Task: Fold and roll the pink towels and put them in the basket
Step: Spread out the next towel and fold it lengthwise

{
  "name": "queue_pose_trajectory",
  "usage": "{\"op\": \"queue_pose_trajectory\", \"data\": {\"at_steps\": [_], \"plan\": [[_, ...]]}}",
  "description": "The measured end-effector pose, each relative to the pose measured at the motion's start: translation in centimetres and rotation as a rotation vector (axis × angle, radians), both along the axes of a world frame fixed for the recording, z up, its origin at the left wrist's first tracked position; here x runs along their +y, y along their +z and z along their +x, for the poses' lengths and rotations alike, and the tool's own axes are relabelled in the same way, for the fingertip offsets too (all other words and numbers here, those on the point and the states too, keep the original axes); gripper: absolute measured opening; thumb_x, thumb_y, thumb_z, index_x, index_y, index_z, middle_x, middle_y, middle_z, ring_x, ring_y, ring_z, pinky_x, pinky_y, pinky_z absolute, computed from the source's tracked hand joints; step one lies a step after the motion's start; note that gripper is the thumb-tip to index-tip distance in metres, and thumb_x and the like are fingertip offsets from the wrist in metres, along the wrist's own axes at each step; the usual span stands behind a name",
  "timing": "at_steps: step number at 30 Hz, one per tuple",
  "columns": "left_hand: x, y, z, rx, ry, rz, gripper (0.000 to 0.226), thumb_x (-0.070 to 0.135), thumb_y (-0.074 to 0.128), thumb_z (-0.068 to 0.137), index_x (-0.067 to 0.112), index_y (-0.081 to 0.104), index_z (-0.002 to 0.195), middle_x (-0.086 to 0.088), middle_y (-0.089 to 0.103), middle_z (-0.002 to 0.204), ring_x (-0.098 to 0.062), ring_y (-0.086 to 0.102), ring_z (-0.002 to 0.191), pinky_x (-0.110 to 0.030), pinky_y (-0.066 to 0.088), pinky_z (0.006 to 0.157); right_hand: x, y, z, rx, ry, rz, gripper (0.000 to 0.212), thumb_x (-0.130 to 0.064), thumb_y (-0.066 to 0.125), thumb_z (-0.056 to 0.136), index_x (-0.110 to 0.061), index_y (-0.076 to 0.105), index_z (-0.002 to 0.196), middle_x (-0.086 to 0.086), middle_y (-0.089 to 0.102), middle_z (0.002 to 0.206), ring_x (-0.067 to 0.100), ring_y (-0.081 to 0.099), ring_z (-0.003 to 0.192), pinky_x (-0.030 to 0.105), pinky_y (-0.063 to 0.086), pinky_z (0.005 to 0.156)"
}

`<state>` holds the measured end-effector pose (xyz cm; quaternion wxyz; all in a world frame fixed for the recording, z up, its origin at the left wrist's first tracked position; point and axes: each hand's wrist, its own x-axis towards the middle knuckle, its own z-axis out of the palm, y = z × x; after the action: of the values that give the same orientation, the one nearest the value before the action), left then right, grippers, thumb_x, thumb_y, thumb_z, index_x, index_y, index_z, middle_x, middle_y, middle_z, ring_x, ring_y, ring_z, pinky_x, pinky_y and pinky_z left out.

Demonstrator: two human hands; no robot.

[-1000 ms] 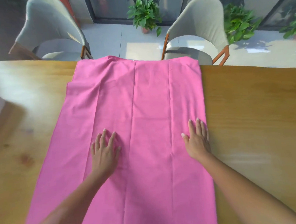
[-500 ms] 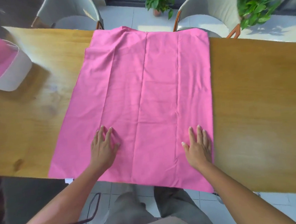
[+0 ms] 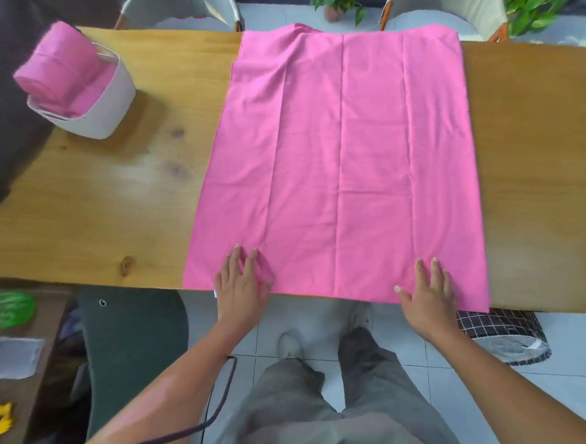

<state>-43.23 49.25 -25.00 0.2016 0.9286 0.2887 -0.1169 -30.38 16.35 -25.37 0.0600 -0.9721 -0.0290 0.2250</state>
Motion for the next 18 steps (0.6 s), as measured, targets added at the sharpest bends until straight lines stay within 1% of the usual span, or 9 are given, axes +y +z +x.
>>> {"op": "queue_pose_trajectory", "data": {"at_steps": [2, 4, 6, 7, 9, 11, 13, 16, 18], "plan": [[1.0, -0.1, -1.2, -0.037, 0.091, -0.005, 0.075, 0.043, 0.063, 0.094, 0.02, 0.029, 0.156, -0.013, 0.016, 0.165, -0.034, 0.013, 0.152, -0.055, 0.019, 0.121, 0.5, 0.1, -0.9, 0.028, 0.021, -0.007, 0.08, -0.048, 0.054, 0.098, -0.016, 0.014, 0.16, 0.014, -0.001, 0.167, 0.037, 0.002, 0.152, 0.051, 0.016, 0.122], [2.3, -0.2, -2.3, -0.034, 0.112, 0.005, 0.089, 0.049, 0.071, 0.087, 0.019, 0.024, 0.158, -0.014, 0.014, 0.165, -0.035, 0.011, 0.152, -0.055, 0.017, 0.121, 0.8, 0.3, -1.4, 0.069, 0.07, -0.024, 0.089, -0.054, 0.058, 0.094, -0.019, 0.009, 0.16, 0.012, -0.004, 0.167, 0.036, 0.001, 0.152, 0.051, 0.017, 0.121], [3.6, -0.2, -2.9, -0.021, 0.04, 0.019, 0.102, 0.054, 0.076, 0.08, 0.022, 0.02, 0.159, -0.011, 0.011, 0.166, -0.032, 0.009, 0.154, -0.053, 0.014, 0.123, 1.1, 0.6, -1.9, 0.076, 0.154, -0.058, 0.094, -0.054, 0.063, 0.091, -0.021, 0.007, 0.159, 0.011, -0.003, 0.167, 0.036, 0.002, 0.152, 0.05, 0.018, 0.12], [4.2, -0.2, -3.1, -0.009, -0.034, 0.04, 0.105, 0.057, 0.077, 0.078, 0.025, 0.019, 0.159, -0.009, 0.01, 0.167, -0.03, 0.008, 0.155, -0.052, 0.011, 0.124, 1.3, 0.7, -2.1, 0.058, 0.202, -0.085, 0.095, -0.051, 0.065, 0.09, -0.02, 0.007, 0.159, 0.01, -0.002, 0.167, 0.035, 0.004, 0.152, 0.05, 0.019, 0.12], [4.8, -0.3, -3.1, 0.015, -0.209, 0.099, 0.104, 0.059, 0.076, 0.077, 0.028, 0.02, 0.16, -0.005, 0.01, 0.169, -0.027, 0.008, 0.156, -0.05, 0.008, 0.125, 2.1, 0.9, -2.5, -0.003, 0.301, -0.148, 0.091, -0.044, 0.066, 0.091, -0.019, 0.011, 0.159, 0.009, 0.005, 0.167, 0.033, 0.01, 0.152, 0.047, 0.021, 0.121], [5.0, -0.6, -3.0, 0.004, -0.325, 0.131, 0.095, 0.052, 0.074, 0.083, 0.026, 0.025, 0.159, -0.004, 0.017, 0.168, -0.026, 0.014, 0.155, -0.047, 0.014, 0.125, 3.3, 0.9, -2.9, -0.073, 0.366, -0.167, 0.079, -0.037, 0.063, 0.094, -0.018, 0.019, 0.157, 0.009, 0.013, 0.166, 0.031, 0.017, 0.151, 0.044, 0.024, 0.12], [5.1, -0.6, -2.9, -0.027, -0.36, 0.138, 0.08, 0.041, 0.074, 0.088, 0.02, 0.037, 0.156, -0.006, 0.03, 0.164, -0.03, 0.026, 0.152, -0.048, 0.027, 0.121, 4.3, 1.0, -3.2, -0.108, 0.39, -0.175, 0.068, -0.032, 0.058, 0.098, -0.017, 0.025, 0.156, 0.009, 0.02, 0.165, 0.03, 0.022, 0.149, 0.042, 0.026, 0.119], [5.0, -0.4, -3.1, -0.078, -0.383, 0.166, 0.063, 0.022, 0.082, 0.081, 0.01, 0.059, 0.138, -0.012, 0.054, 0.147, -0.039, 0.05, 0.135, -0.054, 0.047, 0.103, 4.8, 1.1, -3.5, -0.113, 0.424, -0.224, 0.062, -0.029, 0.05, 0.102, -0.017, 0.023, 0.157, 0.01, 0.019, 0.165, 0.028, 0.022, 0.149, 0.04, 0.026, 0.118], [4.8, -0.3, -3.4, -0.094, -0.434, 0.218, 0.056, 0.01, 0.085, 0.074, 0.006, 0.066, 0.126, -0.015, 0.063, 0.136, -0.042, 0.06, 0.121, -0.053, 0.055, 0.089, 4.6, 1.3, -3.7, -0.101, 0.447, -0.249, 0.059, -0.027, 0.044, 0.105, -0.017, 0.02, 0.158, 0.009, 0.016, 0.166, 0.028, 0.021, 0.15, 0.04, 0.025, 0.119]]}}
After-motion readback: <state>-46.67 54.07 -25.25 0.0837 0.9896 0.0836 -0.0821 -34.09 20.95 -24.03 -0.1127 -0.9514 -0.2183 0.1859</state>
